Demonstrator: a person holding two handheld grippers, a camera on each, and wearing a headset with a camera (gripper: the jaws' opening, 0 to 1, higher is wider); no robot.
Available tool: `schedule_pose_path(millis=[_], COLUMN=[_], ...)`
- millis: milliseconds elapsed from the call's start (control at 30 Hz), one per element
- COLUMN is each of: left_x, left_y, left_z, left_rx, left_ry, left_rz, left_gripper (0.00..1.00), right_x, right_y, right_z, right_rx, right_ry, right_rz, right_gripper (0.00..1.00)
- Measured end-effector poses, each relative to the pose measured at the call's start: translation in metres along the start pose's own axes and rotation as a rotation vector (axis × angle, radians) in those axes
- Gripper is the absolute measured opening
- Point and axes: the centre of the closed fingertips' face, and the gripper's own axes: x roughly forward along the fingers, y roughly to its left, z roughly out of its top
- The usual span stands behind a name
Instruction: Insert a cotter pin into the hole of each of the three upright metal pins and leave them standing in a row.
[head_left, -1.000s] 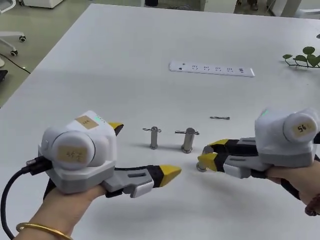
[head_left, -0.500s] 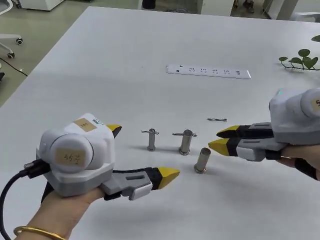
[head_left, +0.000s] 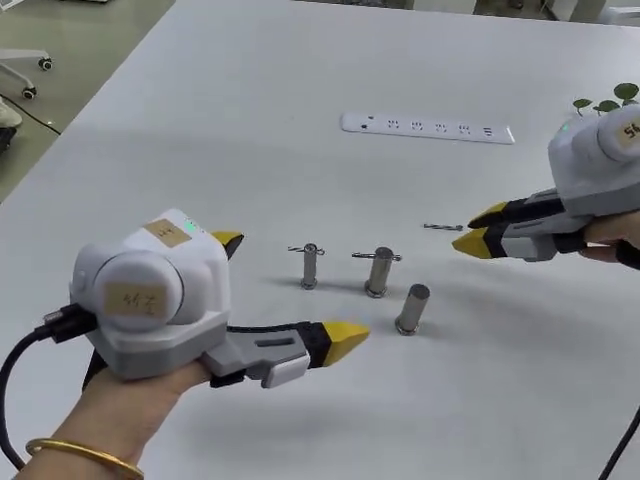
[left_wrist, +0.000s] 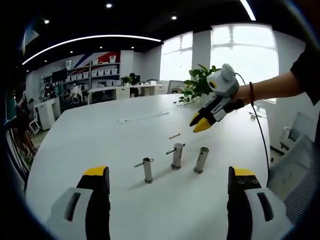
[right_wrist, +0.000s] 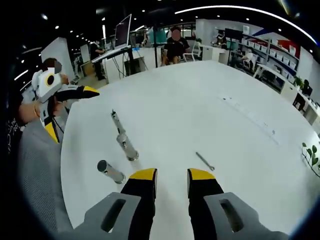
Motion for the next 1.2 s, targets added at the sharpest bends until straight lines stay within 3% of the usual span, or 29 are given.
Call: schedule_pose_path(millis=[467,600,733,1200], left_x=[0.000,-0.001,-0.001,-0.001], left_y=[0.005,0.007,0.008,0.009], left_z=[-0.002,0.001,-0.001,-0.005], left_rx=[0.002,-0.004,-0.007,-0.011], left_ry=[0.005,-0.017,-0.008,0.014], left_rz=[0.019,0.024,0.026,0.027], left_gripper=[0.99,0.99,0.98,0.97], right_x=[0.027,0.034,0.041,0.053], right_y=[-0.044,-0.050,-0.057,-0.068], right_z=[-0.013,-0.018,-0.022,-0.026], right_rx=[-0.058,-0.083,-0.130,-0.162], right_ry=[0.128,0.156,0.199,0.256], right_rz=[-0.011,-0.004,-0.002,0.025], right_gripper=[0.16,0.14,0.12,0.08])
